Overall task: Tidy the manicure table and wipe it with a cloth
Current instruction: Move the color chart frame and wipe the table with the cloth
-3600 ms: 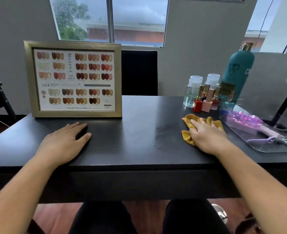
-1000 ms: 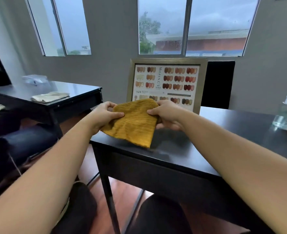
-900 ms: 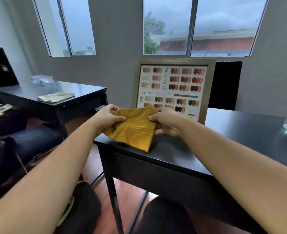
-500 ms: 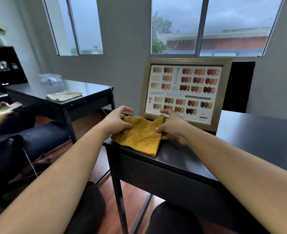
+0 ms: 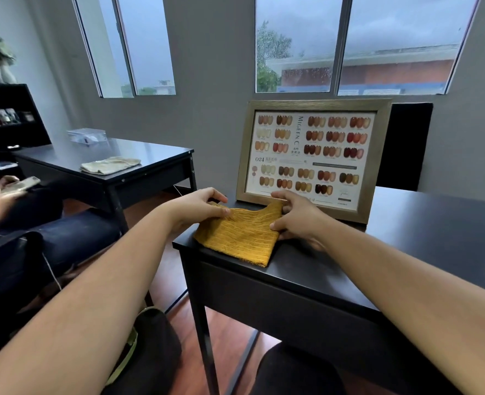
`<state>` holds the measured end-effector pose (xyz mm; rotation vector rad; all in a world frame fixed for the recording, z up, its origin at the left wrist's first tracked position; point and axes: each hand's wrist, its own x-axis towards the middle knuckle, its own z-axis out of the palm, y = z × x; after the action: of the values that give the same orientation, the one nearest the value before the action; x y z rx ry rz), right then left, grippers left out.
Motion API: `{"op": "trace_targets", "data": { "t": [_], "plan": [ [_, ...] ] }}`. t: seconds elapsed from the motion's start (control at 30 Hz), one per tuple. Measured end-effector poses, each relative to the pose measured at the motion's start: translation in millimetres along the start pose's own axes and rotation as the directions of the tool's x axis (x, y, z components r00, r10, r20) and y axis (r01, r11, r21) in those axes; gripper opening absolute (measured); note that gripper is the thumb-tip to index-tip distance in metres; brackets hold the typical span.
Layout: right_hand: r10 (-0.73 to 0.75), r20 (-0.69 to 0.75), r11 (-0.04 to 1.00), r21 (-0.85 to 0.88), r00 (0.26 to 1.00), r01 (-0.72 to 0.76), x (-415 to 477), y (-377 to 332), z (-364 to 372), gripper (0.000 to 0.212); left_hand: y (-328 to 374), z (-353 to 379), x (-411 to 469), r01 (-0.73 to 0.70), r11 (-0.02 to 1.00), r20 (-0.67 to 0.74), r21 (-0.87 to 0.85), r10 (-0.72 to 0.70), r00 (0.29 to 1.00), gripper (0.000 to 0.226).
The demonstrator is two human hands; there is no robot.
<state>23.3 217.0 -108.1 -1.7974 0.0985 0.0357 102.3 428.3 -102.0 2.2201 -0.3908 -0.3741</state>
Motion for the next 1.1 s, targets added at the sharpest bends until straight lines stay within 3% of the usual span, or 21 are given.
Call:
{"op": "trace_targets", "data": {
  "t": [0.13,0.2,0.37,0.43,0.47,0.53,0.6,0.67,0.73,0.8,0.87,0.93,1.03,1.1],
  "plan": [
    [0.017,-0.005,1.0,-0.011,1.0,-0.017,-1,2,0,0.035,-1,-5,-6,-0.07,0.997,0.116,-0.019,0.072,0.991,0.042],
    [0.019,-0.018,1.0,0.009,1.0,-0.019,-1,2,0,0.031,1,-7,-7,-0.099,0.995,0.127,0.016,0.096,0.987,0.035],
    [0.038,-0.041,0.999,-0.01,0.998,-0.038,-1,4,1,0.056,-1,-9,-4,-0.055,0.991,0.116,0.119,0.041,0.992,0.025],
    [0.023,-0.027,0.991,-0.132,0.999,-0.027,-3,5,2,0.063,-5,-8,-4,-0.018,0.982,0.1,0.186,0.0,0.995,0.027],
    [-0.015,-0.045,0.96,-0.278,0.999,0.002,-4,4,1,0.064,-7,-8,-4,-0.01,0.975,0.077,0.22,-0.007,0.997,0.028],
    [-0.17,-0.101,0.794,-0.603,0.98,0.076,-7,1,-1,0.06,-8,-6,-2,-0.017,0.961,0.001,0.277,0.018,1.0,0.028],
    [-0.335,-0.113,0.652,-0.744,0.935,0.144,-11,-1,2,0.051,-7,1,1,-0.013,0.93,-0.103,0.366,0.055,0.993,0.027],
    [-0.344,-0.042,0.598,-0.78,0.938,0.184,-13,-1,7,0.051,-6,13,7,0.036,0.893,-0.195,0.448,0.058,0.979,0.038],
    [-0.19,0.069,0.507,-0.847,0.979,0.158,-14,0,11,0.059,-5,24,13,0.075,0.843,-0.248,0.532,0.07,0.966,0.049],
    [-0.079,0.132,0.391,-0.908,0.988,0.152,-11,2,11,0.063,-6,31,18,0.091,0.764,-0.223,0.639,0.07,0.972,0.053],
    [-0.068,0.155,0.331,-0.928,0.985,0.169,-9,3,9,0.062,-10,31,19,0.094,0.707,-0.18,0.701,0.048,0.982,0.053],
    [-0.094,0.167,0.309,-0.932,0.981,0.188,-8,5,8,0.06,-15,29,18,0.087,0.708,-0.18,0.701,0.057,0.982,0.051],
    [-0.18,0.185,0.326,-0.915,0.966,0.236,-8,7,12,0.063,-16,32,15,-0.033,0.735,-0.181,0.677,0.21,0.961,0.049],
    [-0.142,0.22,0.315,-0.914,0.965,0.255,-7,9,14,0.068,-13,37,14,-0.131,0.756,-0.074,0.642,0.231,0.97,0.05]
  ]
}}
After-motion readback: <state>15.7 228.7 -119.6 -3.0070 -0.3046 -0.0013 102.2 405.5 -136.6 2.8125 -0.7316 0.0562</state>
